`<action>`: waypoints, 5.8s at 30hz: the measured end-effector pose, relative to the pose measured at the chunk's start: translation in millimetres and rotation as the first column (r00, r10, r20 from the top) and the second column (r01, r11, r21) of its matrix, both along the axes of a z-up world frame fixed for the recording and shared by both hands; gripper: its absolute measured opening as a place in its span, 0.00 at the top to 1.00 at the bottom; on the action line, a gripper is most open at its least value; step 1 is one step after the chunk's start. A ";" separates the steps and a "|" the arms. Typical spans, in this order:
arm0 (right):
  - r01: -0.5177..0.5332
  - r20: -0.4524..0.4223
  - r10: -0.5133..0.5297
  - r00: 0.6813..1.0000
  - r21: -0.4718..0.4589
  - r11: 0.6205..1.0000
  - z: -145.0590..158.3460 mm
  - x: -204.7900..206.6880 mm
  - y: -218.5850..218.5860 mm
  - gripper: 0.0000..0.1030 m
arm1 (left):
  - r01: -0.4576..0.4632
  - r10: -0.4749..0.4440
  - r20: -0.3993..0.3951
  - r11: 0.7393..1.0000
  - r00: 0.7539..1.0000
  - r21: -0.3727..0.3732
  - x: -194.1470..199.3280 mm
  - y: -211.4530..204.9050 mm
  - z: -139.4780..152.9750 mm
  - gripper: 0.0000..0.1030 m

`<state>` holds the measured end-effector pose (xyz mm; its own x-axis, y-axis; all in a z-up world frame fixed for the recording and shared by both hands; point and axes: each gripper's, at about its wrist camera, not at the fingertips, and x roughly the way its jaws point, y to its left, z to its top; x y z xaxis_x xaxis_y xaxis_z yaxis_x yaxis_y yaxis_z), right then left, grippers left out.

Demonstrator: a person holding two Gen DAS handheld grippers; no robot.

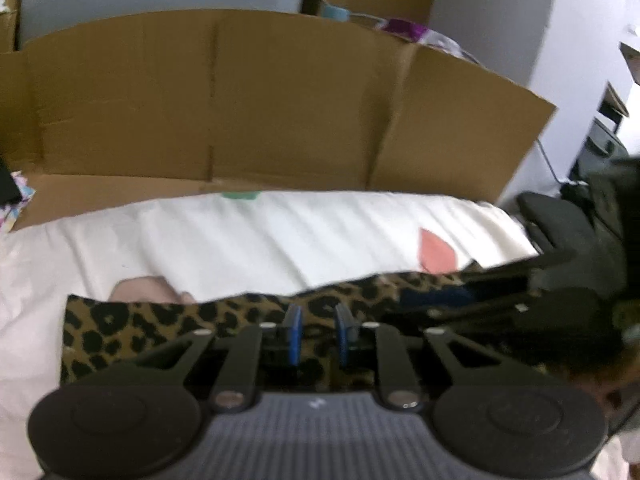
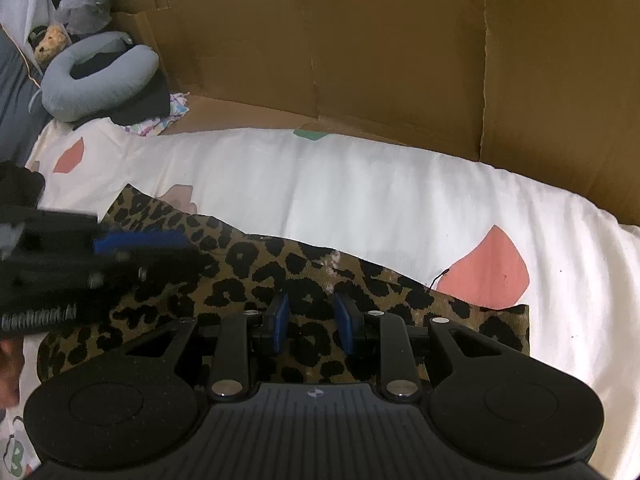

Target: Fold clothes

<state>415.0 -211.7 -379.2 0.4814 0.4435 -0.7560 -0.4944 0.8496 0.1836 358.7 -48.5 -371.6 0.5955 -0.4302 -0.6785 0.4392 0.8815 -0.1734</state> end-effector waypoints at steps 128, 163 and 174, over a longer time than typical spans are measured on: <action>0.137 -0.004 -0.138 0.990 -0.066 0.988 6.6 -143.2 -72.1 0.58 | 0.150 -0.153 0.040 0.986 0.987 0.071 -94.3 -34.5 7.1 0.74; 0.094 0.007 -0.094 0.996 -0.052 0.994 -1.8 -131.1 -62.3 0.59 | 0.153 -0.171 0.072 0.966 0.983 0.210 -123.8 25.2 -21.4 0.72; 0.075 0.011 -0.075 0.997 -0.057 0.996 -3.9 -128.5 -63.7 0.59 | 0.115 -0.144 0.102 0.961 0.984 0.250 -129.7 51.1 -24.9 0.72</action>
